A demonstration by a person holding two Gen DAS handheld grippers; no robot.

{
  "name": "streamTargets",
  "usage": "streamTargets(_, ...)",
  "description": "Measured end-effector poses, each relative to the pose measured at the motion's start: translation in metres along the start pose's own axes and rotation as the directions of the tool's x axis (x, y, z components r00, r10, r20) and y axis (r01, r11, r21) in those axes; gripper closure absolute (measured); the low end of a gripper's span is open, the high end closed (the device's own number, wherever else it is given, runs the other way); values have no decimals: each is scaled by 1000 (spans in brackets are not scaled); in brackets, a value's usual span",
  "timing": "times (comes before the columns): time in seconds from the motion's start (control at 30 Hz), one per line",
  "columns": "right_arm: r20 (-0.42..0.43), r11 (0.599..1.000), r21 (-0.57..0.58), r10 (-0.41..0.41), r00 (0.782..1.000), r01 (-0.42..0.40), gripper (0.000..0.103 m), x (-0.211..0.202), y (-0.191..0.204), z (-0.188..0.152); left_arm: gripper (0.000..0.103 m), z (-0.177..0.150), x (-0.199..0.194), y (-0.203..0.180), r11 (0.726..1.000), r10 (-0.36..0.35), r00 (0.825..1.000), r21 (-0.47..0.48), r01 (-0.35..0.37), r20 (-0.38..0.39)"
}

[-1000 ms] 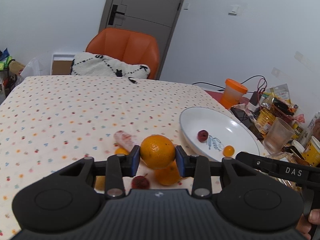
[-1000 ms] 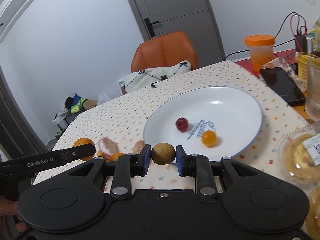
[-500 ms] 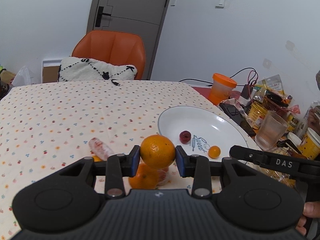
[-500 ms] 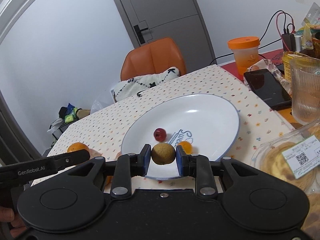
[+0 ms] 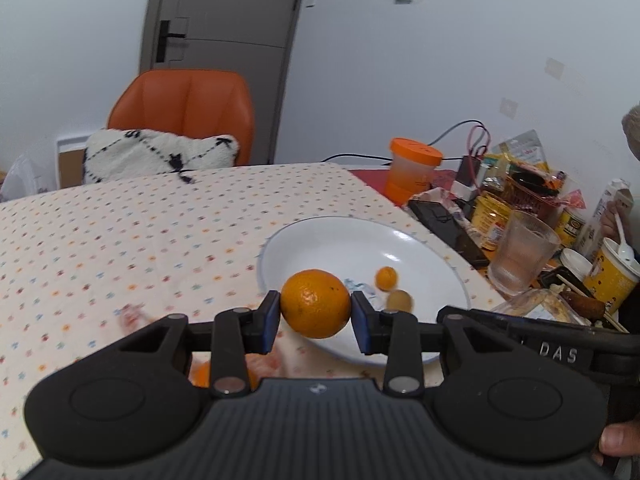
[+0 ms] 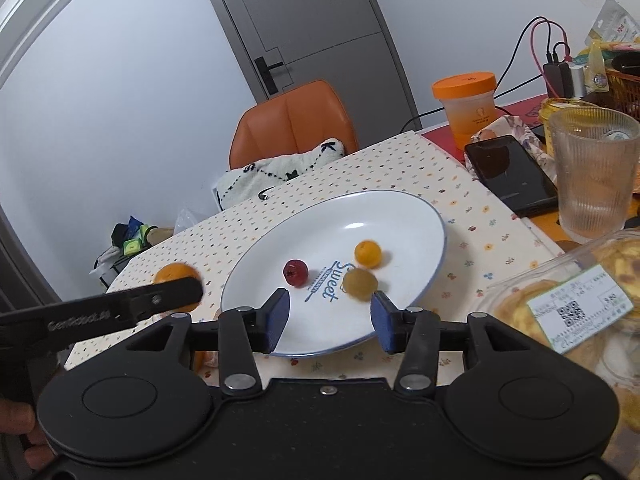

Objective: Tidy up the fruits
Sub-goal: 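Lower the kiwi into the plate with the right gripper while the left gripper drops the orange there, then withdraw both open grippers from the plate back to the remaining fruit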

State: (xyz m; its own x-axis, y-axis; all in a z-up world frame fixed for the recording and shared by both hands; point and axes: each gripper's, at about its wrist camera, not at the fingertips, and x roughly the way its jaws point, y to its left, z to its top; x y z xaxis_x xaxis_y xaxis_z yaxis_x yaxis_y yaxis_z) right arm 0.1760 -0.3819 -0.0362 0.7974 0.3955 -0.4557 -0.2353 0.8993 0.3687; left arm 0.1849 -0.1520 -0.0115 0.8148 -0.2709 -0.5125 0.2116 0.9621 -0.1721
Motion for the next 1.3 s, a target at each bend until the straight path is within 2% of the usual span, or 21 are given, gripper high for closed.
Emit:
streamTargets(0.1,4,1000,1,1,1000,-1,56,-4,0,0,67,4,7,-8,1000,-9,1000,14,9,5)
streamTargets(0.23,3,1000,3,2,1000,-2,56,-6,0,0,62,6,16,-12,999,41,999,29,-42,10)
streamTargets(0.3,0,1000,0,7,1000,-7,56,-7,0,-1,57,5,17,-9,998,52,999,18,-52,2)
streamTargets(0.37,-4,1000,-1,8,1000,-8,55,-6,1,-3,43,3,14,-4,998,57,998,1,-57,1)
streamTargets(0.5,-11,1000,6,16,1000,-15,54,-3,4,-5,31,0,7,4,996,89,996,-5,-89,5)
streamTargets(0.57,-13,1000,3,21,1000,-21,49,-3,7,-6,24,-1,2,8,994,105,994,-12,-105,5)
streamTargets(0.67,-3,1000,-10,20,1000,-20,42,-4,13,-7,20,-2,-4,13,993,119,993,-14,-119,8)
streamTargets(1.3,1,999,-48,24,1000,-24,26,-9,37,-12,10,-17,-42,51,977,203,979,-69,-203,0)
